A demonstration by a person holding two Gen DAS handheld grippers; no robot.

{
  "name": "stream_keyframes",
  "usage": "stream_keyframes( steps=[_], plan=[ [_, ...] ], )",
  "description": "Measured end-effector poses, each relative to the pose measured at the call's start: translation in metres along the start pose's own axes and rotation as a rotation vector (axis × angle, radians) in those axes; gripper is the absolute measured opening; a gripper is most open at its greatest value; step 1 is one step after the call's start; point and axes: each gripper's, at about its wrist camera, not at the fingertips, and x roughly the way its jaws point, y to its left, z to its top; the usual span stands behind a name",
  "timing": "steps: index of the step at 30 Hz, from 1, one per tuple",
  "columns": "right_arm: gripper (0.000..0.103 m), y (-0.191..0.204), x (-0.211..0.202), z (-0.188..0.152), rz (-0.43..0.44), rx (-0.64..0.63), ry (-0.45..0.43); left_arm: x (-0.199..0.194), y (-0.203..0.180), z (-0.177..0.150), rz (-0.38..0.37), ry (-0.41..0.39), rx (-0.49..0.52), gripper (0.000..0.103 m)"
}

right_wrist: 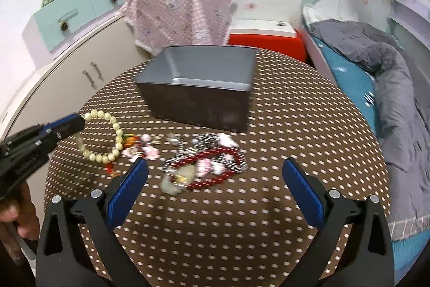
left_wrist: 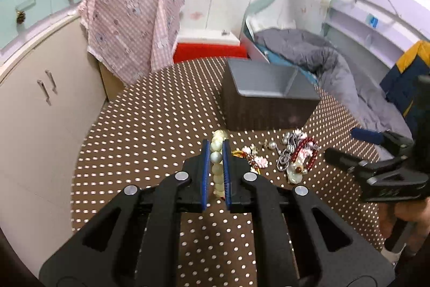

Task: Organize jewelry
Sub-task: 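Grasp the white pearl bracelet with the left tool while the right tool grasps the red string bracelet, then carry both bracelets over the metal box and open both tools to drop them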

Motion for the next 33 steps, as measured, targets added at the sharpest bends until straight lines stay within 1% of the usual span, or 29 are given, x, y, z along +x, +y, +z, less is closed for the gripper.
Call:
stream_keyframes(
  steps=[3,5,6,7,8,9,10,12,14,16,17,18,20,23,27,30,33],
  plan=[
    [0.096,0.017,0.01,0.009,0.069,-0.057,0.005,-0.011,0.009,0.001,0.046,-0.029,-0.008,0.009],
    [0.094,0.029,0.019,0.016,0.118,-0.107,0.013,-0.016,0.012,-0.001,0.056,-0.029,-0.025,0.009],
    [0.085,0.036,0.025,0.019,0.135,-0.139,0.024,-0.016,0.016,-0.002,0.064,-0.028,-0.032,0.009],
    [0.08,0.041,0.03,0.022,0.14,-0.16,0.036,-0.016,0.019,-0.004,0.067,-0.025,-0.037,0.009],
    [0.07,0.046,0.038,0.024,0.15,-0.186,0.053,-0.016,0.022,-0.006,0.069,-0.021,-0.046,0.009],
    [0.062,0.053,0.047,0.027,0.161,-0.225,0.073,-0.015,0.023,-0.009,0.069,-0.018,-0.053,0.009],
    [0.06,0.058,0.054,0.027,0.166,-0.256,0.086,-0.016,0.024,-0.011,0.069,-0.015,-0.058,0.009],
    [0.05,0.068,0.066,0.027,0.171,-0.323,0.113,-0.016,0.028,-0.014,0.069,-0.011,-0.066,0.009],
    [0.045,0.077,0.076,0.025,0.171,-0.384,0.13,-0.016,0.029,-0.016,0.064,-0.008,-0.076,0.009],
    [0.03,0.083,0.085,0.023,0.167,-0.44,0.156,-0.016,0.03,-0.018,0.062,-0.004,-0.08,0.009],
    [0.018,0.085,0.086,0.023,0.142,-0.464,0.144,-0.015,0.03,-0.018,0.06,-0.003,-0.083,0.009],
    [0.008,0.083,0.085,0.025,0.163,-0.457,0.153,-0.016,0.03,-0.018,0.058,-0.004,-0.085,0.009],
    [0.008,0.077,0.074,0.028,0.208,-0.431,0.132,-0.018,0.03,-0.019,0.058,-0.007,-0.087,0.009],
    [0.008,0.064,0.061,0.035,0.248,-0.386,0.106,-0.019,0.031,-0.017,0.057,-0.011,-0.087,0.009],
    [0.008,0.041,0.036,0.046,0.34,-0.283,0.062,-0.022,0.031,-0.014,0.049,-0.025,-0.081,0.009],
    [0.007,0.031,0.017,0.052,0.382,-0.242,0.021,-0.025,0.027,-0.009,0.04,-0.039,-0.072,0.009],
    [0.007,0.027,0.001,0.06,0.397,-0.211,-0.018,-0.03,0.022,-0.002,0.033,-0.063,-0.06,0.009]
  ],
)
